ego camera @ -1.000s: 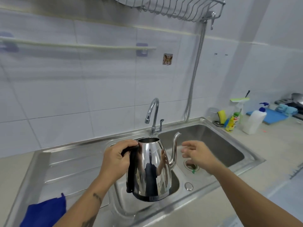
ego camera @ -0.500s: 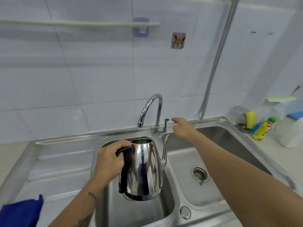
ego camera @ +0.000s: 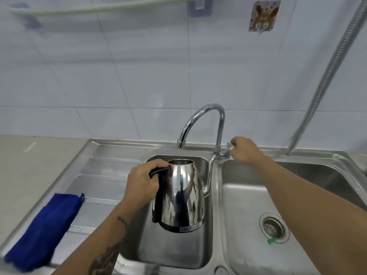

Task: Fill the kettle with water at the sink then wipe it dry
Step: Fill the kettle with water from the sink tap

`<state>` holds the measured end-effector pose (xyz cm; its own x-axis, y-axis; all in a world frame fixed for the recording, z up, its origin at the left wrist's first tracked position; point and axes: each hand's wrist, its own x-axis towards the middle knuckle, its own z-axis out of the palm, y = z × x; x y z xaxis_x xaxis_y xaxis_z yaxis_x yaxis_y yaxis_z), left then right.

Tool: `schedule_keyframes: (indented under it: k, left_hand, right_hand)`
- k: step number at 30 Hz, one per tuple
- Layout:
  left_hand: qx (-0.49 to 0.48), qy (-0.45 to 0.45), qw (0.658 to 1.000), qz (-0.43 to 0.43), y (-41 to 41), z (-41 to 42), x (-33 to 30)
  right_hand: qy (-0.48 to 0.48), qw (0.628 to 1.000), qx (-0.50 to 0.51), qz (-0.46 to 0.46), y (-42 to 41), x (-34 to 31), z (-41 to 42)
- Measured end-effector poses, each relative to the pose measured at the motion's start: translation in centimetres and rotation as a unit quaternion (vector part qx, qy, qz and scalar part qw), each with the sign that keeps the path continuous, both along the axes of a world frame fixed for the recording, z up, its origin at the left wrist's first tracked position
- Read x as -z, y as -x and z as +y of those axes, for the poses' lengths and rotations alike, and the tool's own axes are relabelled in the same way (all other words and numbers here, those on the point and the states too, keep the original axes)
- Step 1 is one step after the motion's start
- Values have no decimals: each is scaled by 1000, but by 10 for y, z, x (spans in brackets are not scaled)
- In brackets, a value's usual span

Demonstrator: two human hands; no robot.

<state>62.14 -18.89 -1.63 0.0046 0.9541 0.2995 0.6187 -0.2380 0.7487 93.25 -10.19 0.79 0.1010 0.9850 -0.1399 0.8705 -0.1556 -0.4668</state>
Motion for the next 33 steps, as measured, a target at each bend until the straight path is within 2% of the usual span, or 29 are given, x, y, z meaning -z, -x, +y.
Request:
schedule_keyframes:
  k: [6, 14, 20, 25, 33]
  left_hand:
    - [14, 20, 999, -35, 11, 12, 4]
    - [44, 63, 994, -81, 46, 34, 17]
    - [69, 69, 990, -102, 68, 41, 19]
    - [83, 74, 988, -107, 74, 44, 19]
    - [112, 77, 984, -112, 65, 49, 23]
  right_hand:
    - [15, 1000, -10, -26, 16, 6, -28]
    - [43, 998, 26, -45, 48, 10, -63]
    - [-14, 996, 83, -15, 90, 17, -85]
    - [-17, 989, 122, 81, 106, 12, -87]
    - [-8, 986, 161, 34, 84, 5, -87]
